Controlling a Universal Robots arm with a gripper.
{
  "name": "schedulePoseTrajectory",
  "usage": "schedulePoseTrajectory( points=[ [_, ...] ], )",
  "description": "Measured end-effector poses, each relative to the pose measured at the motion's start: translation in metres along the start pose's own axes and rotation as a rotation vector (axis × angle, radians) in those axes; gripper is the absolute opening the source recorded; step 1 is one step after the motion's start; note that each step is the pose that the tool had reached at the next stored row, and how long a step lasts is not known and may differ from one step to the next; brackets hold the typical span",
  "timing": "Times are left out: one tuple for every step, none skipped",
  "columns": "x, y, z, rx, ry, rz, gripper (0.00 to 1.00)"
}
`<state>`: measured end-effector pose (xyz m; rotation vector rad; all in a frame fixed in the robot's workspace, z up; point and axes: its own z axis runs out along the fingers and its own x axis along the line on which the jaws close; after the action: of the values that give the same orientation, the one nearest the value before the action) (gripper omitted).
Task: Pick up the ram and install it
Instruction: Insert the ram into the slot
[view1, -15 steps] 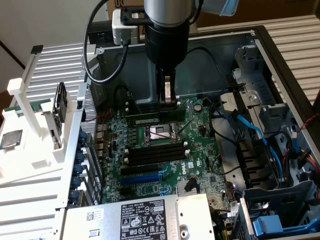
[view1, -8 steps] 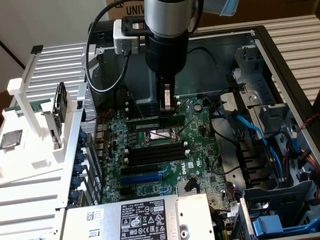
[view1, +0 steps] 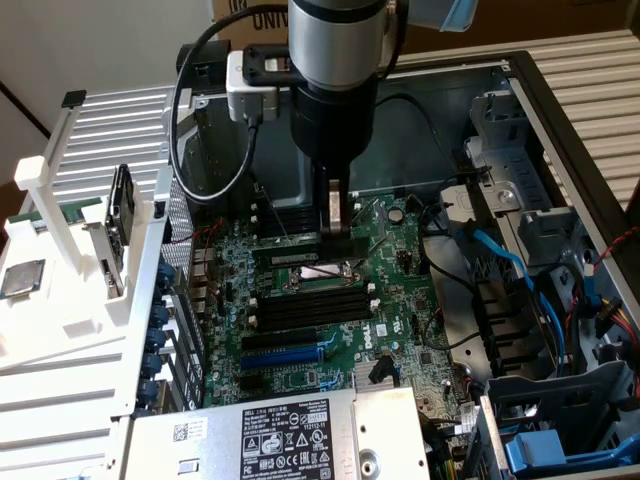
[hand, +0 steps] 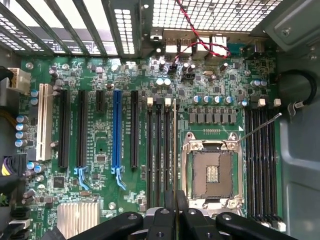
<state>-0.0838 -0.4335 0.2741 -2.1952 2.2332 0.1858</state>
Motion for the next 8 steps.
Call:
schedulePoseTrajectory(
  points=[
    [0.0018,-0.0001,0.0001,-0.0002,-0.0042,0.000,0.13],
    [0.0028,-0.0001,0.0004,-0.0002,-0.0080,-0.001,0.13],
    [0.0036,-0.0001,0.0010,-0.0003,-0.0113,-0.001,0.13],
    [0.0043,-0.0002,0.0017,-0.0004,-0.0134,-0.001,0.13],
    [0.0051,-0.0003,0.0026,-0.0004,-0.0155,-0.001,0.13],
    [0.0058,-0.0004,0.0032,-0.0004,-0.0173,-0.001,0.13],
    [0.0067,-0.0004,0.0036,-0.0004,-0.0192,-0.002,0.13],
    [0.0078,-0.0004,0.0036,-0.0005,-0.0209,-0.002,0.13]
  ],
)
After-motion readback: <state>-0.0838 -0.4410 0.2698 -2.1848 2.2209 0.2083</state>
